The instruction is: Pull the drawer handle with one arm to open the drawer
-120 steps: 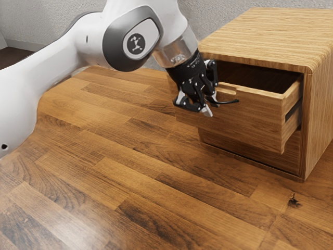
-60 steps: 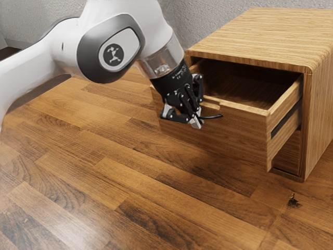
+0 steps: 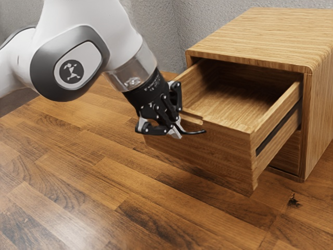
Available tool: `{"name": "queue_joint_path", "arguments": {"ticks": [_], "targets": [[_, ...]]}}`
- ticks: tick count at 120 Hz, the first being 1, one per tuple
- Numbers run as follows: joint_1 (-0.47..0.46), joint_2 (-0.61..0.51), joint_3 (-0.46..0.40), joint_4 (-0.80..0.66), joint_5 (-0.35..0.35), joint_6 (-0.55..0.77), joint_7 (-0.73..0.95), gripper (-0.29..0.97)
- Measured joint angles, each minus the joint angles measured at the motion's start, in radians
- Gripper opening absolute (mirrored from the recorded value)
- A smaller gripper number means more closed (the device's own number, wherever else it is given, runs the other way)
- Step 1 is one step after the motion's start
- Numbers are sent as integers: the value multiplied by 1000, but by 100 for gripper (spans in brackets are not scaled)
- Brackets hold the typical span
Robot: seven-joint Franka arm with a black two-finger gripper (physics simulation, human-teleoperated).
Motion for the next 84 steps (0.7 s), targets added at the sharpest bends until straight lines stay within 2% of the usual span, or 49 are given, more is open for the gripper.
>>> {"name": "queue_joint_path", "arguments": {"ticks": [42,68,84], "targets": [[-2,-71,-4,-73,0,17,-17,-10],[-4,-146,-7,-105,10,15,-27,29],[-23,-190,-6,-57,13,-95,-30,47]]}}
